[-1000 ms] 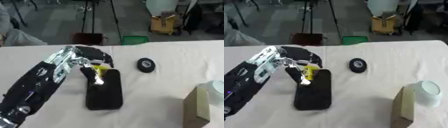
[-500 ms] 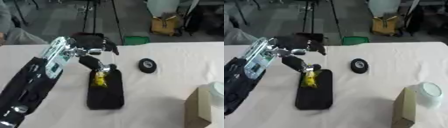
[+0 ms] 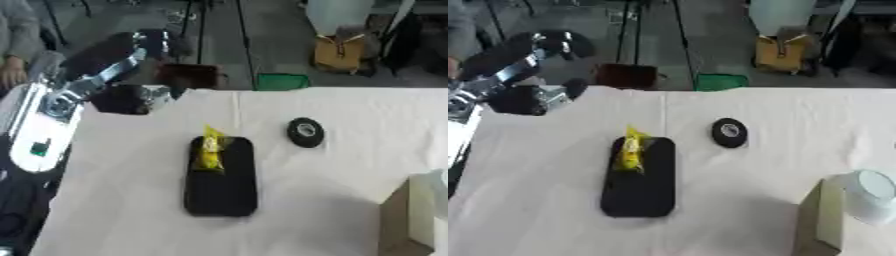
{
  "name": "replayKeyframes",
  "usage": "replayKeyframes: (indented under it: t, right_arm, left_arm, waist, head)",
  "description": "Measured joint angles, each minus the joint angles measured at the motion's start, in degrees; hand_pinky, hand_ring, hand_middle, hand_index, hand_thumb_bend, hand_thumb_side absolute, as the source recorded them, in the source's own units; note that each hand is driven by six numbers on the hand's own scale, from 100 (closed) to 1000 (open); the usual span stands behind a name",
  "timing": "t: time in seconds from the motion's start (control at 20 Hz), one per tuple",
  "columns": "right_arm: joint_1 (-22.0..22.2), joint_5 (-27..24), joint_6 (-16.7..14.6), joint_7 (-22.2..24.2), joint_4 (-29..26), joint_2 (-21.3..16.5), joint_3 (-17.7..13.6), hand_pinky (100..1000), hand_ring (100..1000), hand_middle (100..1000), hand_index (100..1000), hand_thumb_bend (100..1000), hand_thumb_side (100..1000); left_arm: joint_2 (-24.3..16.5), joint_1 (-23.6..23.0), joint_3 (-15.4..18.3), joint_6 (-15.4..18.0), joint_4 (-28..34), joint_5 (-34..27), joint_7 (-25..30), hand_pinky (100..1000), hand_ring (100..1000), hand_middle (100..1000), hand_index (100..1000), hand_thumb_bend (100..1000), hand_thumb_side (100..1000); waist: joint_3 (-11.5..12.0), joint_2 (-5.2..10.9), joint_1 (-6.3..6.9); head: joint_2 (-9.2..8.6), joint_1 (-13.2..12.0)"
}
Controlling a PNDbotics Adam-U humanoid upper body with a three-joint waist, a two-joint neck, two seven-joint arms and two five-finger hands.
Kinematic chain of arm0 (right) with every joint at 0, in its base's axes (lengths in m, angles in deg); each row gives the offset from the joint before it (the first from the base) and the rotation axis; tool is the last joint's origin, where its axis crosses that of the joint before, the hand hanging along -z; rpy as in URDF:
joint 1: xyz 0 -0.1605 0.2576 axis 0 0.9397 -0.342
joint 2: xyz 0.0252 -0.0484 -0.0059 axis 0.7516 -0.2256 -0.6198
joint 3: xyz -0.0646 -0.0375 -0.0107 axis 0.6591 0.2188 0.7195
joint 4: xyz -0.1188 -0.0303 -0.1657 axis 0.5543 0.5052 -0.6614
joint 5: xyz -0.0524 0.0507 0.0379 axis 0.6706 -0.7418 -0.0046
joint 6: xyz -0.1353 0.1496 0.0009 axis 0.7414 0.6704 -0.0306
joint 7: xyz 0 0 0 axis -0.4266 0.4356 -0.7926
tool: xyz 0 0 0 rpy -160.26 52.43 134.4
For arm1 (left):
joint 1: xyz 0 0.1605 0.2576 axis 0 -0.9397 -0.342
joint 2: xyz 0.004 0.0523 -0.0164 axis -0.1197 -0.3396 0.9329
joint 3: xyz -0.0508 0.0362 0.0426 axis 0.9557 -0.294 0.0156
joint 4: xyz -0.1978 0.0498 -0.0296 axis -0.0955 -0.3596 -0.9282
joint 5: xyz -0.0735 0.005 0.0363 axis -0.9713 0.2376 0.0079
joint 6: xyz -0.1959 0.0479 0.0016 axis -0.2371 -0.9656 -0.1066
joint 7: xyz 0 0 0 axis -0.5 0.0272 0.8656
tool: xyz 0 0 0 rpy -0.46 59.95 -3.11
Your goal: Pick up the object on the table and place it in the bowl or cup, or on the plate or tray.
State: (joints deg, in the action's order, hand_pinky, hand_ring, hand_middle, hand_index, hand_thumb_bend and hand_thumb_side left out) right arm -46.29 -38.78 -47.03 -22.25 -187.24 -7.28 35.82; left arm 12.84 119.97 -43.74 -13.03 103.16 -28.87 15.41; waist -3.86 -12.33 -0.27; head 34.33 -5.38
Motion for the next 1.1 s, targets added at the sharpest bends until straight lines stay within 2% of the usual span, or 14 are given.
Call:
replayKeyframes:
  t: [0.25, 0.35, 0.5, 0.6, 1.1]
  right_arm:
    - [-0.06, 0.00, -0.13, -0.25, 0.00, -0.05, -0.19, 582, 562, 775, 858, 606, 500]
    - [-0.07, 0.00, -0.14, -0.25, 0.00, -0.14, -0.19, 582, 562, 775, 858, 606, 500]
    - [-0.23, 0.00, -0.15, -0.24, 0.00, -0.46, -0.18, 582, 562, 775, 858, 606, 499]
    - [-0.25, -0.02, -0.13, -0.17, 0.00, -0.50, -0.18, 583, 563, 775, 858, 606, 500]
    - [-0.50, -0.18, -0.01, 0.00, 0.00, -0.51, 0.05, 583, 562, 776, 858, 605, 498]
  left_arm:
    - [2.38, -6.59, 6.50, -4.15, 5.86, -4.16, -4.15, 686, 763, 805, 869, 349, 944]
    - [2.68, -9.13, 7.68, -5.73, 8.29, -5.72, -5.74, 684, 763, 805, 874, 343, 940]
    - [2.81, -13.12, 7.77, -7.85, 11.94, -8.30, -8.30, 680, 759, 803, 874, 339, 942]
    - [2.84, -14.85, 7.45, -8.09, 13.19, -10.01, -10.01, 678, 757, 802, 874, 330, 937]
    - [2.81, -17.47, 4.82, -6.82, 13.82, -18.83, -18.82, 672, 752, 796, 872, 314, 933]
  waist:
    - [-0.23, 0.03, 0.03]
    - [-0.41, 0.11, 0.04]
    - [-0.57, 0.58, 0.14]
    - [-0.70, 0.72, 0.16]
    - [-0.93, 0.72, 0.59]
  head:
    - [0.30, 0.17]
    - [0.47, -0.01]
    - [0.94, -0.22]
    - [0.95, -0.43]
    - [0.98, -0.51]
